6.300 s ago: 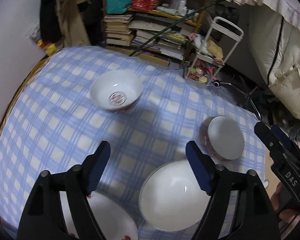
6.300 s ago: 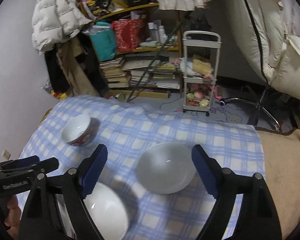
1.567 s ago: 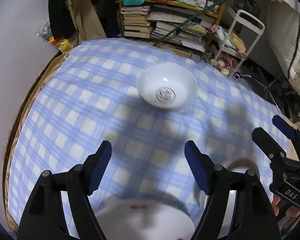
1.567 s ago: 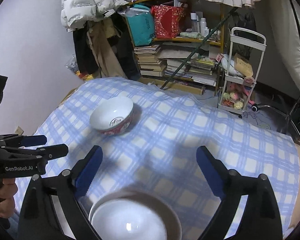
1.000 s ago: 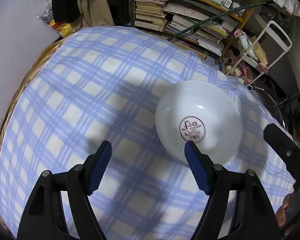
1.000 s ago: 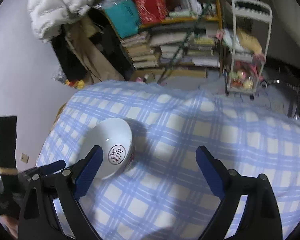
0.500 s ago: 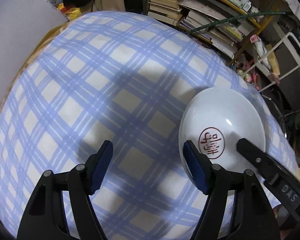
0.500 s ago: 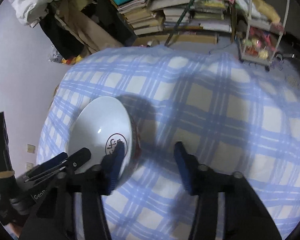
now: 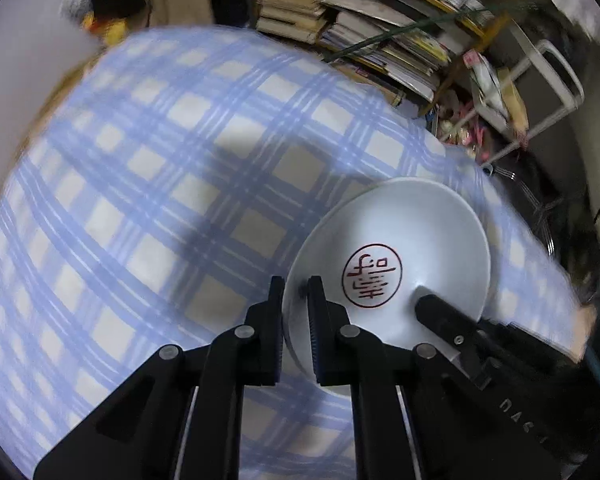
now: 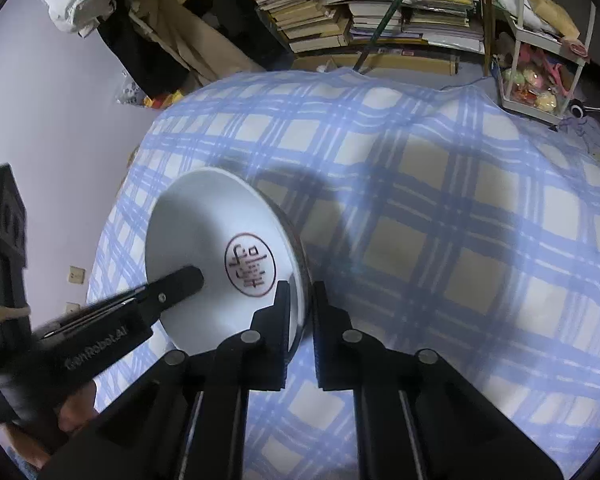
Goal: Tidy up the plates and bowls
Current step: 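Close the left tool on the red-banded bowl rim while the right tool grips its opposite rim, then lift the red-banded bowl with both tools and lower it onto the white bowls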
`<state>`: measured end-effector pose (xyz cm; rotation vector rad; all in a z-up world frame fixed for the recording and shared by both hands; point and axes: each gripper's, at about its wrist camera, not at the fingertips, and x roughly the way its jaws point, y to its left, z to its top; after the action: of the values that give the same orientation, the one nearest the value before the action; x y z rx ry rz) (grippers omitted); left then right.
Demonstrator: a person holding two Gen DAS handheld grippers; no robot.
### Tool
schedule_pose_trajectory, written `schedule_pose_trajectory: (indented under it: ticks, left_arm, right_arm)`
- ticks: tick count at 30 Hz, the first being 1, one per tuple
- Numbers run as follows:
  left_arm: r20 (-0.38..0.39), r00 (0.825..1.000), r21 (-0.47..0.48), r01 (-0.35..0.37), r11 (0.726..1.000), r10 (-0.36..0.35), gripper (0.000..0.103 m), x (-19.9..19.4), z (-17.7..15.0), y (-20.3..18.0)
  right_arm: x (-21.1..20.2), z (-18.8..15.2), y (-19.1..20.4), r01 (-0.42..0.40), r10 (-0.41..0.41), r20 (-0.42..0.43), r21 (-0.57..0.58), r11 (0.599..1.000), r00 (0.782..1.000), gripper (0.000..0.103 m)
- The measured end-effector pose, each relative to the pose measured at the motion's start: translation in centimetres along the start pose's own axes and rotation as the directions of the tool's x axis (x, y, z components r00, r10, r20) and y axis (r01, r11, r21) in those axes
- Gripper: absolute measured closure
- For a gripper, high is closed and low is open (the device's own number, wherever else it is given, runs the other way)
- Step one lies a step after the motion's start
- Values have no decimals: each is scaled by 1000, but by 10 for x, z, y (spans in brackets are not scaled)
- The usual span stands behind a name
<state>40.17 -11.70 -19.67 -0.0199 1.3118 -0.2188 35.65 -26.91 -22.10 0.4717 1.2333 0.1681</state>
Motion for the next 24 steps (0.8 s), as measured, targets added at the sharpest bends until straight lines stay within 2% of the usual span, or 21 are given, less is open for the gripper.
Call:
schedule_pose_trajectory:
  ticks: [1,4,7,14,20,24]
  left_arm:
    - [5,1000,24,-3,1000,3,92,-3,-3,-3]
    - [26,998,69,58,996,-59,90,-16,-11,-7]
    - [47,993,60,109,992,-112,90,-30,-16,-3]
    - [79,992,118,90,989,-100,90,-65,-37,-17]
    - [105,985,185,116,976,-136,90,-97,-60,-37]
    - [103,986,217,108,970,-133,90,-107,-78,-54]
  right_arm:
    - [-2,-1,2,15,-15,-13,-9,1000,1000,92]
    - [-10,-5,8,71,-71,-5,-39,997,997,92]
    - [-21,-10,5,56,-56,9,-24,998,998,92]
    - [-50,-30,13,68,-66,39,-49,996,997,92]
    - [-93,-52,12,74,-69,89,-55,996,994,92]
    - [-118,-69,5,80,-73,119,-56,995,990,92]
